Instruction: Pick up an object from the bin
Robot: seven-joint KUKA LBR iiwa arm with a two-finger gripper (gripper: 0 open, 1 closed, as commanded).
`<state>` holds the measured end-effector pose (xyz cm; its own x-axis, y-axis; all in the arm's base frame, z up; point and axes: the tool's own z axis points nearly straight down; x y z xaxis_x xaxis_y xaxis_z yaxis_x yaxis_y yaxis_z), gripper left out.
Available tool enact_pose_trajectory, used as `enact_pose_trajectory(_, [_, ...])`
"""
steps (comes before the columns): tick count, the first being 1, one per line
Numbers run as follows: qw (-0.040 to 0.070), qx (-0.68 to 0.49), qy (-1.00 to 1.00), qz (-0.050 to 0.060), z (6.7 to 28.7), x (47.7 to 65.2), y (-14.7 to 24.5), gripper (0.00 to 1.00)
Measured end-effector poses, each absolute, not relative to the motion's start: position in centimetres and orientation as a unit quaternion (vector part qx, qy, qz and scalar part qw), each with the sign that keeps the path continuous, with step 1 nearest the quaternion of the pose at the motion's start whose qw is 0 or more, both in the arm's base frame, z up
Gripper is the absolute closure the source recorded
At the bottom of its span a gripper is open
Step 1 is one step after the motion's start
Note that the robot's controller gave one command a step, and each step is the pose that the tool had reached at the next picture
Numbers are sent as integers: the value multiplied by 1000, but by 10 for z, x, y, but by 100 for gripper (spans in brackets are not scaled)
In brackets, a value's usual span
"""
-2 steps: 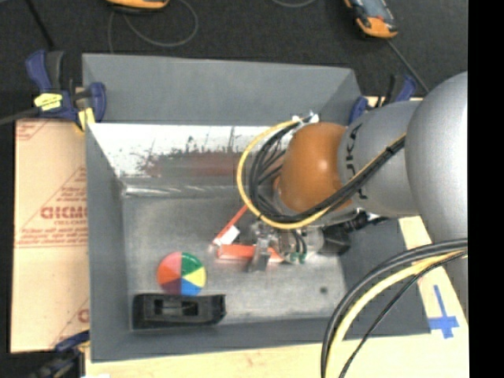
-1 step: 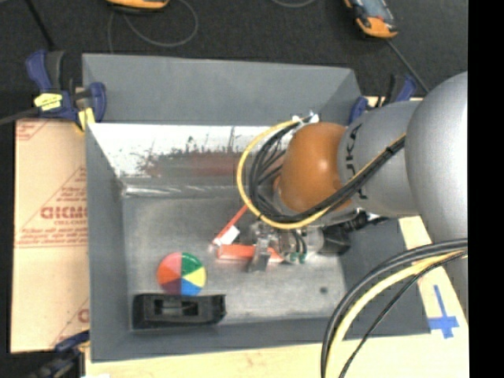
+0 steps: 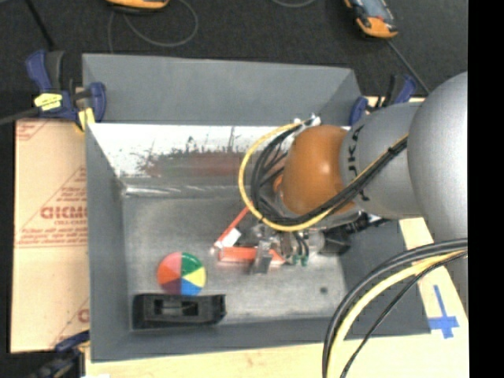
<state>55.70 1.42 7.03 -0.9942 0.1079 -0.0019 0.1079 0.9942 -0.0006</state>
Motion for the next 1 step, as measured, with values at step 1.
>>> enact_pose_trajectory(1, [-1,40,999,0,70,554,-1,100])
